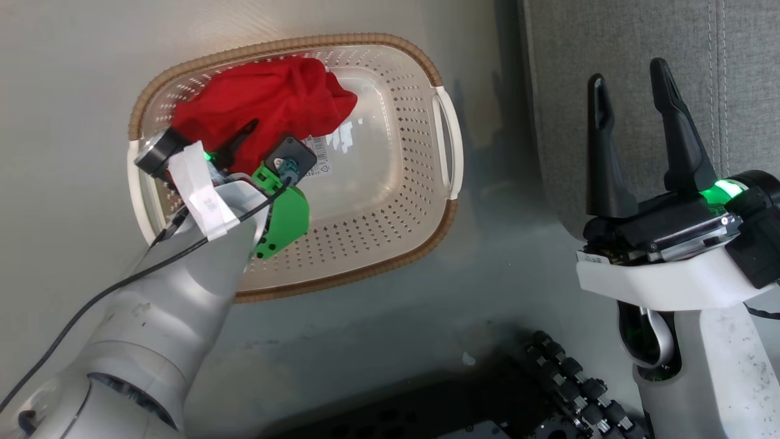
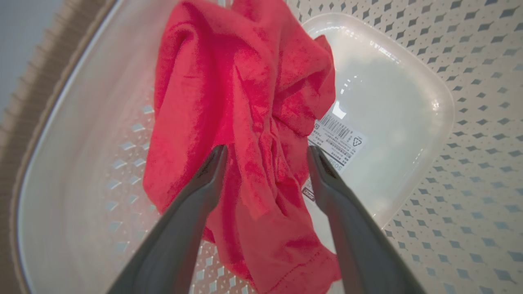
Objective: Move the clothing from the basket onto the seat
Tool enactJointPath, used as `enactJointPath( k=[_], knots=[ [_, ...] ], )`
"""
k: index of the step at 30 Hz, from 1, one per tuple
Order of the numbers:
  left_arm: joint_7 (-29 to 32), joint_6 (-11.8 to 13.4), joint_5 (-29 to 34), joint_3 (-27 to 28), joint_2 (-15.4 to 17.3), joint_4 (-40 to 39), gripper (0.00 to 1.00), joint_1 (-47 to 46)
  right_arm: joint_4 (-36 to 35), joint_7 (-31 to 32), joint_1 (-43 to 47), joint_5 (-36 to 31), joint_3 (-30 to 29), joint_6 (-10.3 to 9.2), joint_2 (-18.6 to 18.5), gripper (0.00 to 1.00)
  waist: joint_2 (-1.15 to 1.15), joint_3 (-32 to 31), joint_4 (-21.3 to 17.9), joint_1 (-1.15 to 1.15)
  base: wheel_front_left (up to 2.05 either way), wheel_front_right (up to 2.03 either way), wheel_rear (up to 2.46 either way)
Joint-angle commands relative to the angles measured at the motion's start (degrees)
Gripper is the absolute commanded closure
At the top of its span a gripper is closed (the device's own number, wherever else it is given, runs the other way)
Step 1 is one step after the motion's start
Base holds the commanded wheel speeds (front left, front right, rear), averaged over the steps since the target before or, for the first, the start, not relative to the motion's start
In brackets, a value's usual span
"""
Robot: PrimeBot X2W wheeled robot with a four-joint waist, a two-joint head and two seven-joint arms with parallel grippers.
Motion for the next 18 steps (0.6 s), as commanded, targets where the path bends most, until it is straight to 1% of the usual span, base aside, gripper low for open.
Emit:
enactJointPath(
  k=[1,6,11,12,13,18],
  knots=[
    [1.11,0.45,0.74,-0.28,1.16,0.75,0.00,-1.22,0.26,-0.48,-1.23,0.53,0.39,-0.02,-0.05,0.00,0.00,2.47,-2.29,-0.01,0.00,0.00,0.00],
    [5.32,1.01,1.70,-1.83,3.06,1.89,0.00,-2.70,0.78,-1.19,-1.45,1.29,1.38,-0.02,-0.05,0.00,0.00,4.05,-3.24,-0.01,0.00,0.00,0.00],
    [8.40,0.54,1.76,-2.68,4.70,2.27,0.00,-3.55,1.22,-1.69,-1.90,1.65,2.17,-0.02,-0.05,0.00,0.00,4.94,-3.82,-0.01,0.00,0.00,0.00],
    [8.71,0.28,1.69,-2.76,5.01,2.32,0.40,-3.69,1.27,-1.74,-2.01,1.67,2.25,-0.02,-0.05,0.00,0.00,5.06,-3.92,-0.01,0.00,0.00,0.00],
    [8.88,0.10,1.36,-2.63,5.48,2.35,1.00,-3.88,1.37,-1.77,-2.17,1.70,2.36,-0.02,-0.05,0.00,0.00,5.18,-4.06,-0.01,0.00,0.00,0.00],
    [8.77,-0.38,1.11,-3.03,6.45,2.47,1.00,-4.19,1.90,-1.93,-2.53,1.77,2.55,-0.02,-0.05,0.00,0.00,5.12,-4.43,-0.01,0.00,0.00,0.00]
  ],
)
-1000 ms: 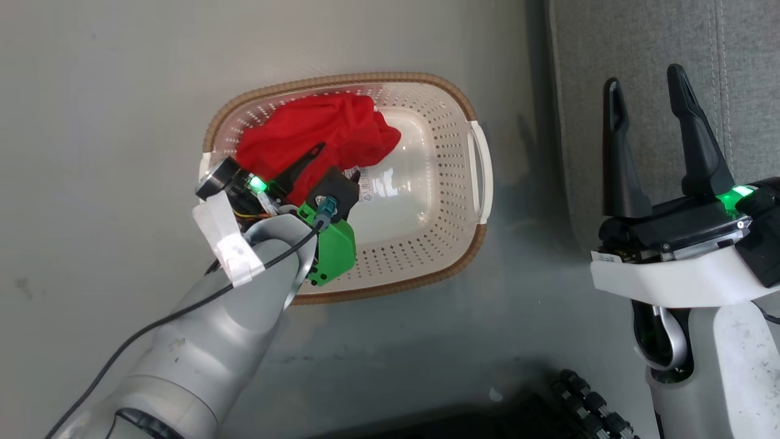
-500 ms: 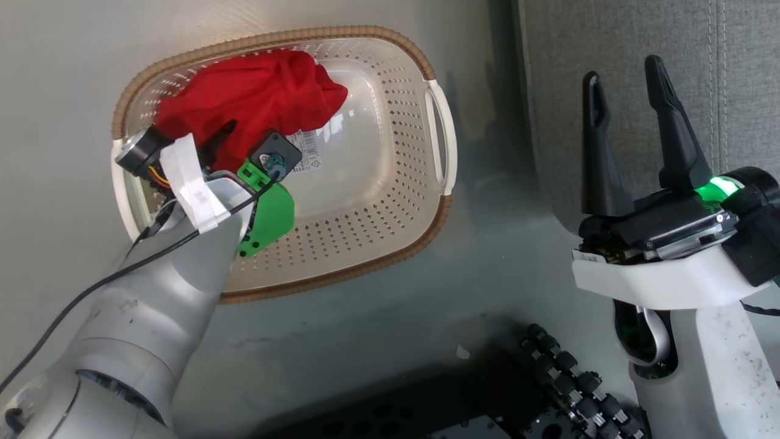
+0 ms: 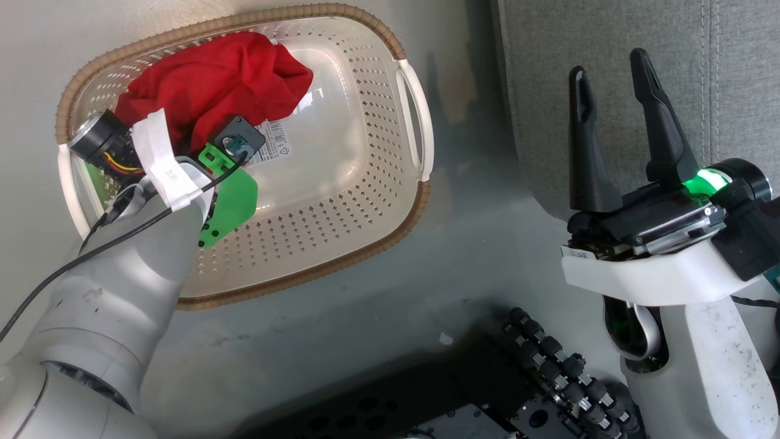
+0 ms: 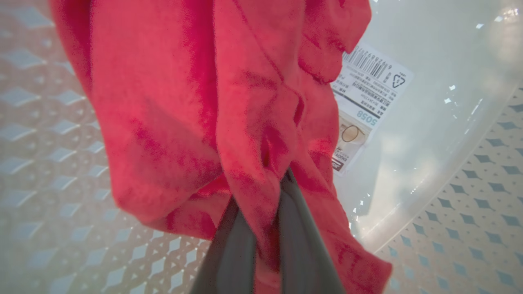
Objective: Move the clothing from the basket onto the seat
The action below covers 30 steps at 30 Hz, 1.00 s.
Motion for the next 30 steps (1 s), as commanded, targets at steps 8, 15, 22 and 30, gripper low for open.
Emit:
enactJointPath(
  k=[8,15,22,30],
  knots=[
    [-4.84,-0.79,-1.63,-0.07,-0.66,0.18,1.00,0.38,1.64,-0.50,-0.46,-0.57,0.16,-0.02,-0.07,0.00,0.00,-2.90,0.82,-0.01,0.00,0.00,0.00],
    [-11.67,-3.19,-5.08,1.82,-2.30,0.19,1.00,2.16,3.83,-0.46,0.86,-1.11,0.17,-0.02,-0.08,0.00,0.00,-8.27,2.63,-0.01,0.00,0.00,0.00],
    [-15.78,-5.15,-9.34,4.32,-4.93,-0.82,1.00,5.14,5.46,0.20,2.61,-2.17,-0.90,-0.02,-0.10,0.00,0.00,-15.26,4.83,-0.01,0.00,0.00,0.00],
    [-16.67,-5.17,-14.58,7.66,-6.70,-8.05,1.00,9.93,6.01,2.54,5.74,-2.92,-2.20,-0.02,-0.11,0.00,0.00,-23.53,7.44,-0.01,0.00,0.00,0.00]
  ],
)
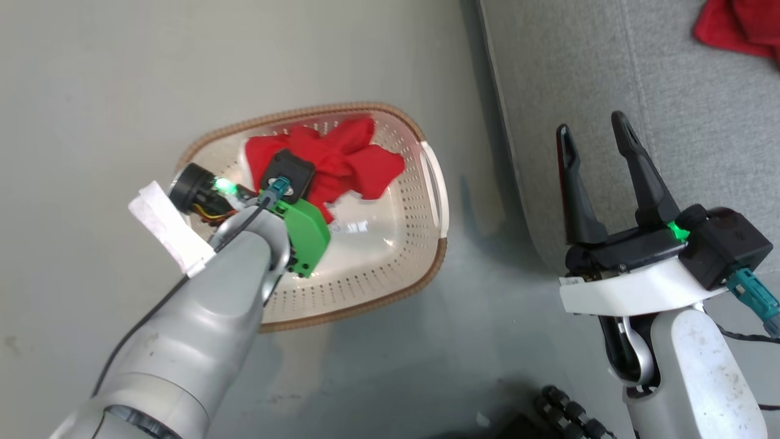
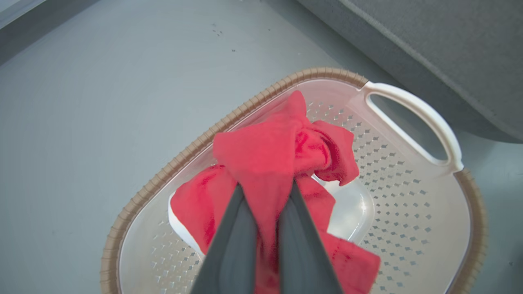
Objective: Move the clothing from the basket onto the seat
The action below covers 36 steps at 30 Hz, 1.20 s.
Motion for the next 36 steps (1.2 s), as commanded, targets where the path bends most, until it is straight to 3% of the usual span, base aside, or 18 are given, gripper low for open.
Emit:
enactJointPath(
  k=[1,6,17,26,36],
  knots=[
    [-0.32,0.44,-0.89,0.57,-0.14,-2.34,1.00,1.29,-0.07,0.45,1.22,-0.40,-0.26,-0.02,-0.17,0.00,0.00,-5.95,3.02,0.00,0.00,0.00,0.00],
    [-0.29,1.79,-2.70,3.18,0.05,-11.33,1.00,6.09,-0.05,1.81,3.42,-0.63,-0.76,-0.02,-0.17,0.00,0.00,-10.57,4.41,0.00,0.00,0.00,0.00],
    [-0.30,5.25,-3.76,7.93,4.69,-34.32,1.00,17.18,-1.12,5.02,8.23,-1.09,-1.67,-0.02,-0.17,0.00,0.00,-18.72,7.52,0.00,0.00,0.00,0.00],
    [-0.23,6.13,-3.24,13.19,7.59,-55.35,1.00,26.00,-2.15,7.25,11.07,-1.83,-1.85,-0.02,-0.18,0.00,0.00,-23.34,9.65,0.00,0.00,0.00,0.00],
    [-0.23,6.12,-2.92,17.91,7.74,-64.98,1.00,35.22,-2.51,9.48,14.81,-2.11,-1.15,-0.02,-0.17,0.00,0.00,-29.00,11.10,0.00,0.00,0.00,0.00]
  ],
)
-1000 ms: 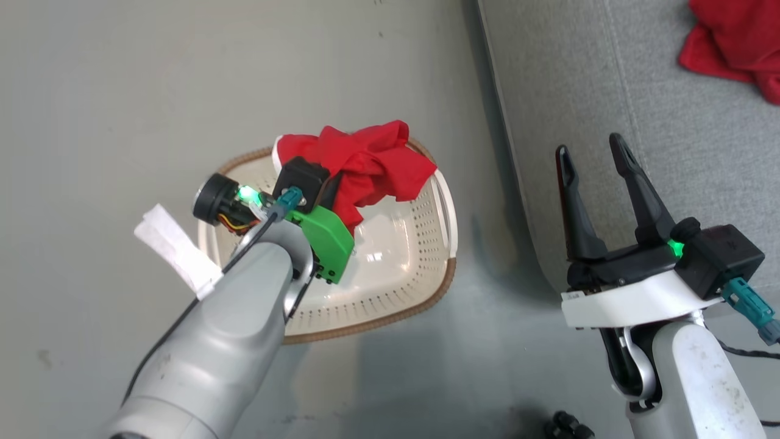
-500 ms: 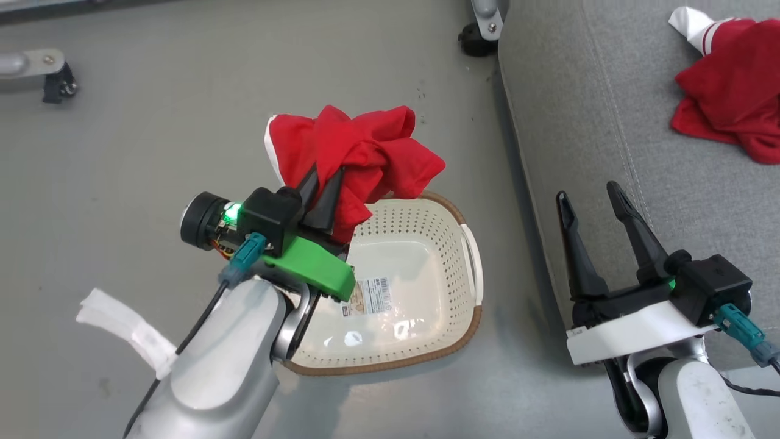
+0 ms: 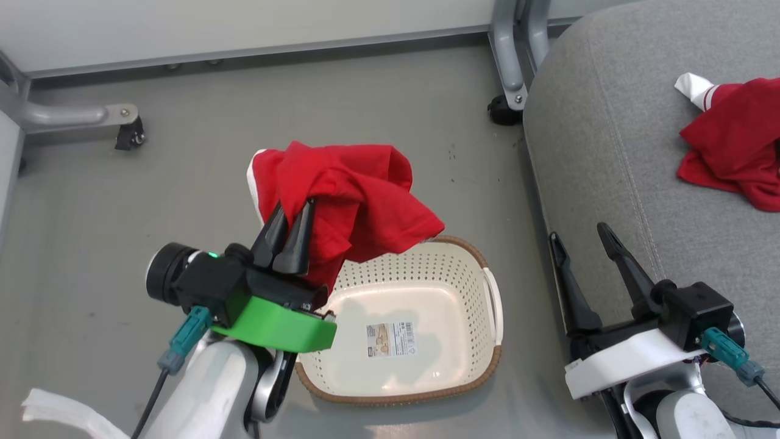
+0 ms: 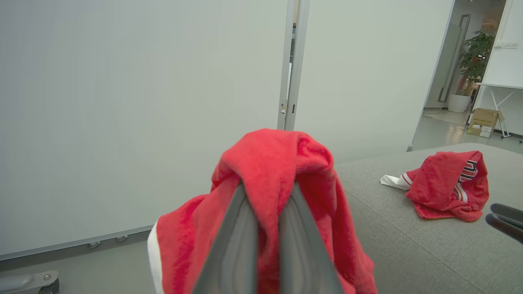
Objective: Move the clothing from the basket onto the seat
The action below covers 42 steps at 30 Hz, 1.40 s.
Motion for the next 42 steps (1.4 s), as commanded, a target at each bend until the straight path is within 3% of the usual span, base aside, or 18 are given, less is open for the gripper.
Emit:
enactJointPath(
  k=[1,12,30,36,42],
  knots=[
    [-0.02,-0.02,-0.05,0.61,-0.14,-0.79,1.00,2.08,-0.20,0.40,1.44,-0.24,0.14,-0.02,-0.16,0.00,0.00,-2.95,0.94,0.01,0.00,0.00,0.00],
    [-0.02,-0.30,-0.30,1.07,-0.31,-2.19,1.00,9.31,-0.79,2.04,6.22,0.57,0.76,-0.02,-0.16,0.00,0.00,-8.43,0.31,0.01,0.00,0.00,0.00],
    [-0.02,-0.64,-0.88,2.22,-0.32,-2.29,1.00,9.86,-2.28,3.45,7.89,0.96,1.32,-0.02,-0.16,0.00,0.00,-10.42,-0.06,0.01,0.00,0.00,0.00],
    [-0.02,-0.94,-0.97,2.06,-0.49,-1.66,1.00,9.36,-1.74,4.03,6.32,1.30,4.61,-0.01,-0.16,0.00,0.00,-10.39,0.11,0.01,0.00,0.00,0.00],
    [-0.02,-1.51,-0.62,1.57,-0.76,-1.54,1.00,7.96,0.55,3.55,0.87,3.66,12.06,-0.02,-1.36,0.00,0.00,-9.18,0.49,0.01,0.00,0.00,0.00]
  ],
)
